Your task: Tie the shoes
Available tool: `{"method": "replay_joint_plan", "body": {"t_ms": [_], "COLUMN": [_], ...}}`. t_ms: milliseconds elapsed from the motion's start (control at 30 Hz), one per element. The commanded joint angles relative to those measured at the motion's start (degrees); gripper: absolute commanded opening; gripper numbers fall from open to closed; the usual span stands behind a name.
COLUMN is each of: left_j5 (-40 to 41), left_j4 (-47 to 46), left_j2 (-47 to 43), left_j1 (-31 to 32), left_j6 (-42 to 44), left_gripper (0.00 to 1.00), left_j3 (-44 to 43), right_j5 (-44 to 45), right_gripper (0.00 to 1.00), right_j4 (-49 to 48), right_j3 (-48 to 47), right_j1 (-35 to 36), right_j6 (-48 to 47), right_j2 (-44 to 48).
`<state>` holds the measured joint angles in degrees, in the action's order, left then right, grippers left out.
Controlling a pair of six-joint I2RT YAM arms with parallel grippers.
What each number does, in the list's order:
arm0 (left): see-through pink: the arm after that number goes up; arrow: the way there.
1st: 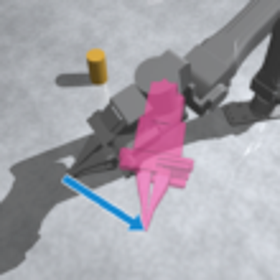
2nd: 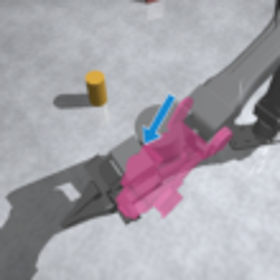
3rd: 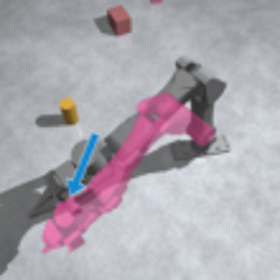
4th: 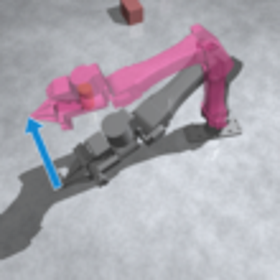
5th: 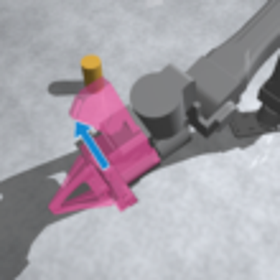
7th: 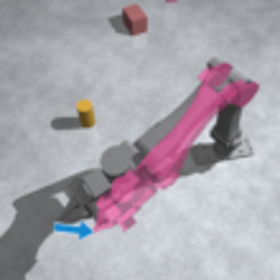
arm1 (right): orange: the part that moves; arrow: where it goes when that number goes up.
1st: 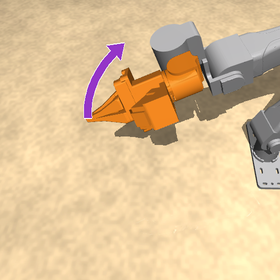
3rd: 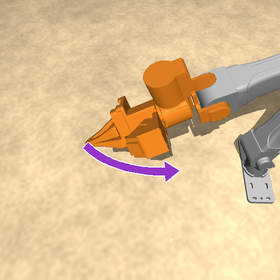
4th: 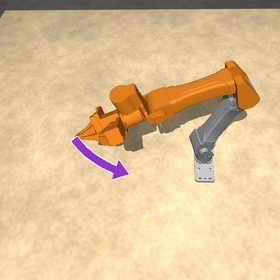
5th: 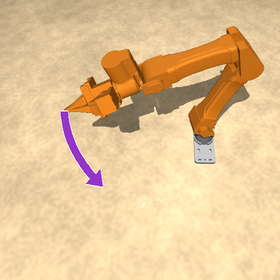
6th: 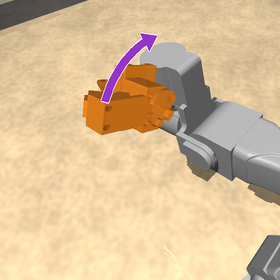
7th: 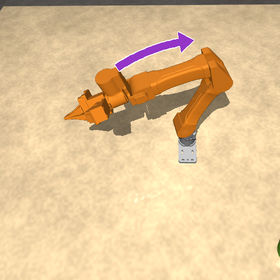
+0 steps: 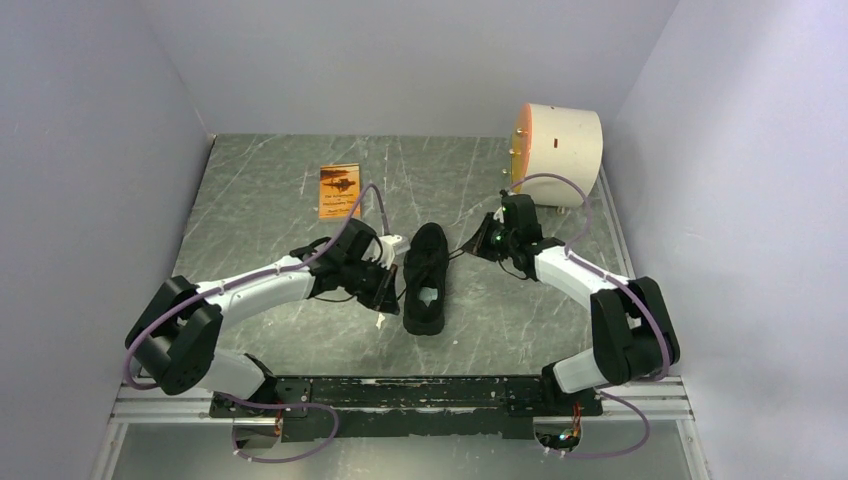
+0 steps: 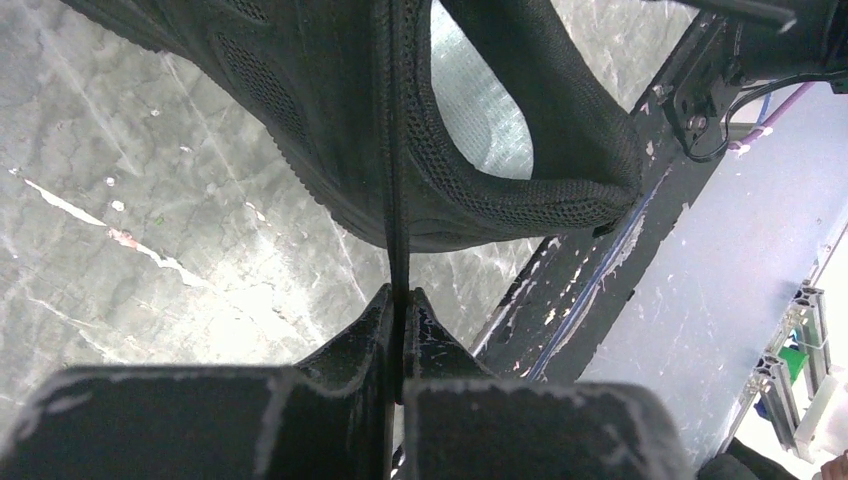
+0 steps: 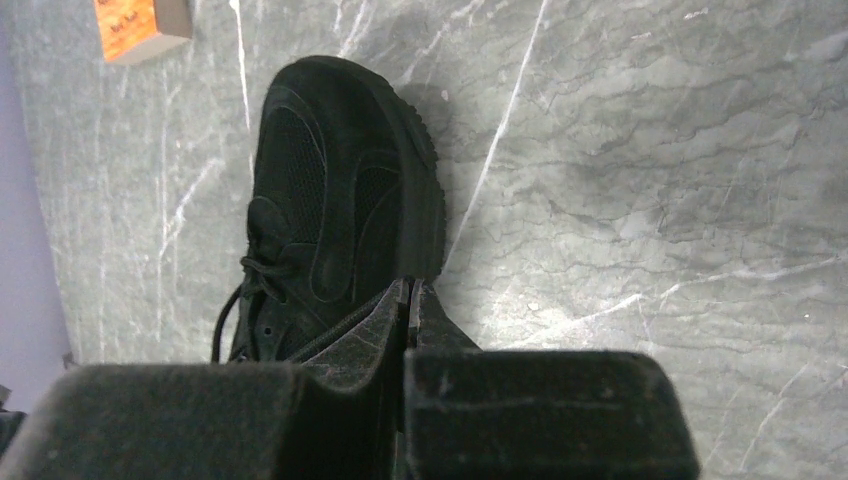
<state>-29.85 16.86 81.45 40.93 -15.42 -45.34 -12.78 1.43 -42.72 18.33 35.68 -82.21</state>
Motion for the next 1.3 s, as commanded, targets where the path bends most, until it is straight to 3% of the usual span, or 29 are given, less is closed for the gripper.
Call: {"method": "replay_joint_plan", "body": {"t_ms": [0,333,467,533,633,700,800,867,1000,1167,1267], "left_j5": [-1.2,-3.3,-3.5,-1.3,2.3,4.4,10.1,11.6,13.3,16.9,15.9], "left_j4": [1.4,1.5,1.8,4.5,8.7,9.9,11.7,12.8,15.0,16.9,16.6], "left_j2": [0.5,4.1,4.1,4.0,2.9,0.4,-4.4,-6.6,-10.1,-14.0,-15.4], "left_j1": [-0.9,-4.2,-4.3,-4.4,-4.5,-4.5,-4.6,-4.6,-4.7,-4.7,-4.7], "left_j6": [2.4,4.4,3.9,4.5,4.9,4.6,2.5,2.2,1.5,0.5,-0.1], "left_gripper": [0.05,0.05,0.05,0.17,0.36,0.44,0.58,0.61,0.66,0.67,0.66], "left_j3": [0.1,-1.5,-3.0,-5.2,-8.2,-8.5,-8.0,-7.2,-6.6,-6.5,-6.0], "right_j5": [0.5,2.8,-2.1,-3.5,-2.8,-2.0,-2.2,-2.2,-2.4,4.5,8.1], "right_gripper": [0.00,0.00,0.00,0.02,0.24,0.34,0.42,0.45,0.48,0.49,0.50], "right_j4": [-1.1,-0.4,-1.2,-0.1,7.5,12.3,19.0,23.3,29.1,32.3,31.9], "right_j3": [0.2,-0.9,-1.3,-2.5,-5.4,-6.7,-8.4,-9.7,-12.6,-18.3,-19.5], "right_j1": [-0.9,-2.0,-1.2,-0.9,-0.8,-0.9,-0.8,-0.1,6.3,19.4,23.9], "right_j6": [-4.1,-9.1,-10.0,-10.0,-11.9,-14.1,-18.7,-21.3,-21.3,-17.4,-14.1], "right_j2": [-1.9,-3.3,-1.4,-0.4,0.1,2.1,5.9,7.9,10.6,9.2,7.3]}}
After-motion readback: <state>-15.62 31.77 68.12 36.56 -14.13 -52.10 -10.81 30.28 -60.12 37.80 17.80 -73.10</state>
